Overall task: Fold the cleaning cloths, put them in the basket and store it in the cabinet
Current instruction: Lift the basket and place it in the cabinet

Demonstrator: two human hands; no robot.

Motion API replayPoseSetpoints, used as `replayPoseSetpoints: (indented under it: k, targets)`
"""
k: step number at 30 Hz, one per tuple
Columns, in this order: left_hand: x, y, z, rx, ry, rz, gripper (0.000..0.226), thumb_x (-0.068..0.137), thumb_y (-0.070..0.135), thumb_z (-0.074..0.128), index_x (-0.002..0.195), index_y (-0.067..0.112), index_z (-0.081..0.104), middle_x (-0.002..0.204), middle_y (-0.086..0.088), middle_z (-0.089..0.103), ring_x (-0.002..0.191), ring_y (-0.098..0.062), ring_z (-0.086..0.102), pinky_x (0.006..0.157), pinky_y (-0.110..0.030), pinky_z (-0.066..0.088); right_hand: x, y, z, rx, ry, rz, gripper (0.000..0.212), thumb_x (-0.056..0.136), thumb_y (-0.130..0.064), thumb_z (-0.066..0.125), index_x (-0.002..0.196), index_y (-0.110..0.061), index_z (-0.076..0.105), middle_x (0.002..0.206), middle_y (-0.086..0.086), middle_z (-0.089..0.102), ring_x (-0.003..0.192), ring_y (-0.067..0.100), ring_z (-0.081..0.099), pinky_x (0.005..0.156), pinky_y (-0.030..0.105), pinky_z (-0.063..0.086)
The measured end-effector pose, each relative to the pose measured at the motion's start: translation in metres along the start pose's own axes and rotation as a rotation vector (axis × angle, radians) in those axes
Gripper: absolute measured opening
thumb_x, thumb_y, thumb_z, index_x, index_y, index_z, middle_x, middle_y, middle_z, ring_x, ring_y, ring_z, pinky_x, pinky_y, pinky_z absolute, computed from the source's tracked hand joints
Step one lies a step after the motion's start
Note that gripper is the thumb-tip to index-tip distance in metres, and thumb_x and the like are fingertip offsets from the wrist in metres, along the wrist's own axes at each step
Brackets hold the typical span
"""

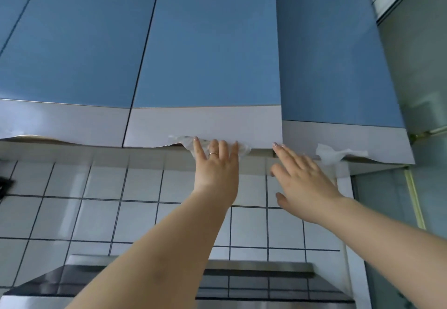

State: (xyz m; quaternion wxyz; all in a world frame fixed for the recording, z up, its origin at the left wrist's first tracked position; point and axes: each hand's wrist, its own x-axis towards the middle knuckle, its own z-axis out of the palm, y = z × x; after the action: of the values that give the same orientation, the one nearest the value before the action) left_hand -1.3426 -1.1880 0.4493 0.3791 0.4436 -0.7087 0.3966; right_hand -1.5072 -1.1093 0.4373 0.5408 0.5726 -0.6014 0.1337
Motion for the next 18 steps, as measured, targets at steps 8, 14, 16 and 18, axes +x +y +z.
replayPoseSetpoints:
  k: [8,14,16,18]
  targets:
    - [0.009,0.006,0.011,0.079,-0.06,-0.001,0.083,0.088,0.023,0.047,0.149,0.014,-0.009,0.151,-0.015,0.012,0.145,-0.031,0.004,0.109,-0.063,-0.01,0.014,0.001,0.011,0.103,-0.134,0.03,0.032,0.086,-0.022,0.049,0.116,-0.013,0.043,0.156,0.013,-0.018,0.145,0.024,-0.014,0.116,0.043,0.016]
    - [0.017,0.013,0.021,0.118,-0.086,-0.003,0.078,0.09,0.024,0.044,0.149,0.012,-0.006,0.152,-0.015,0.012,0.145,-0.031,0.006,0.112,-0.062,-0.007,0.03,0.0,0.022,0.149,-0.233,0.078,0.035,0.085,-0.022,0.051,0.118,-0.012,0.046,0.157,0.012,-0.014,0.146,0.024,-0.01,0.116,0.045,0.013]
    - [0.018,0.012,0.026,0.136,-0.082,0.015,0.078,0.091,0.023,0.043,0.149,0.012,-0.006,0.152,-0.015,0.012,0.145,-0.031,0.006,0.112,-0.061,-0.007,0.033,0.0,0.028,0.153,-0.233,0.083,0.036,0.084,-0.023,0.051,0.118,-0.013,0.047,0.157,0.012,-0.013,0.146,0.024,-0.008,0.116,0.045,0.013]
    - [0.018,0.011,0.031,0.157,-0.065,0.032,0.078,0.091,0.024,0.043,0.149,0.011,-0.007,0.152,-0.016,0.011,0.145,-0.032,0.006,0.112,-0.061,-0.006,0.035,-0.002,0.035,0.144,-0.221,0.084,0.033,0.083,-0.023,0.052,0.114,-0.014,0.048,0.157,0.013,-0.012,0.146,0.025,-0.007,0.116,0.046,0.012]
